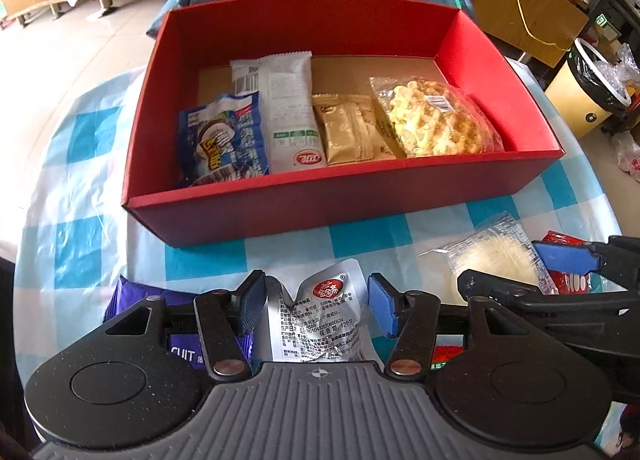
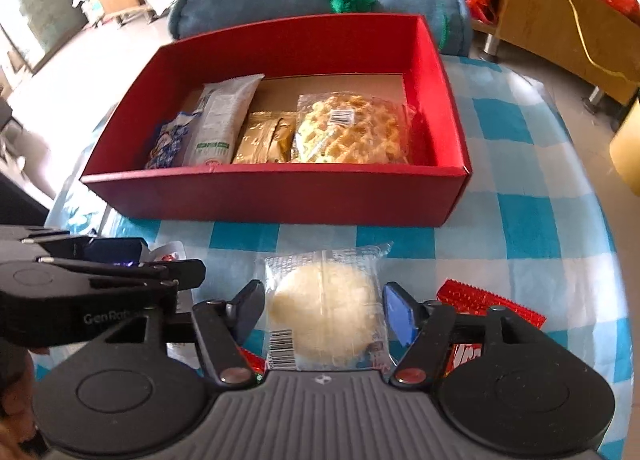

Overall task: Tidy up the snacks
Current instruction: 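Carry the duck-neck packet with the left tool while the right tool carries the cake packet to the box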

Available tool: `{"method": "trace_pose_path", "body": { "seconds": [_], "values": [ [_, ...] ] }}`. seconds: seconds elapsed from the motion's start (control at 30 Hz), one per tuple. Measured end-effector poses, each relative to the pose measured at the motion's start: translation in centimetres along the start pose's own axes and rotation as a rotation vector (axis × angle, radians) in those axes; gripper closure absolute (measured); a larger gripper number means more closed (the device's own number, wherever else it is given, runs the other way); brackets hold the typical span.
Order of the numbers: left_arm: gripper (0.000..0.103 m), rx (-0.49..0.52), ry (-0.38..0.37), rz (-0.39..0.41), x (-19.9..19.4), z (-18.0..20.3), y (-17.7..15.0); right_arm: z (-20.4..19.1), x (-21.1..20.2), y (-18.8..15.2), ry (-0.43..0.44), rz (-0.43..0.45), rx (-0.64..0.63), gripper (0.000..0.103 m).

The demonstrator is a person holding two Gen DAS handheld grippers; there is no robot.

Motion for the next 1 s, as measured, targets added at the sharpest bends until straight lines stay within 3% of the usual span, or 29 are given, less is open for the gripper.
{"method": "trace_pose_path", "body": {
  "seconds": [0.23,0.4,0.63,1.0],
  "values": [
    [0.039,-0.009,0.013,-0.042,1.0,-0.9,-0.4,-1.4,3.0,-0.8,-0.065,-0.075,-0.109,0.039],
    [0.04,-0.007,0.006,-0.046,1.3,-0.6,-0.5,-1.3,2.7,-0.9,-0.09,-0.051,-0.105,0.047],
    [0.04,0.017,0.022,-0.045,1.2,-0.3,-1.1,0.3,0.7,-0.5,-0.079,0.009,-0.023,0.048],
    [0.04,-0.024,-0.046,0.032,-2.0,-0.5,0.2,1.1,-2.3,0.5,-0.052,0.098,0.033,0.048]
  ]
}}
Point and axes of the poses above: each gripper's, at about its wrist camera, not at the fingertips, and x roughly the way its jaws point, z to its right, y to its top, the point moved 2 cm from there along x, roughly the way its jaws point, and after that the axes turned 2 degrees about -y, right-handed, at the moved point
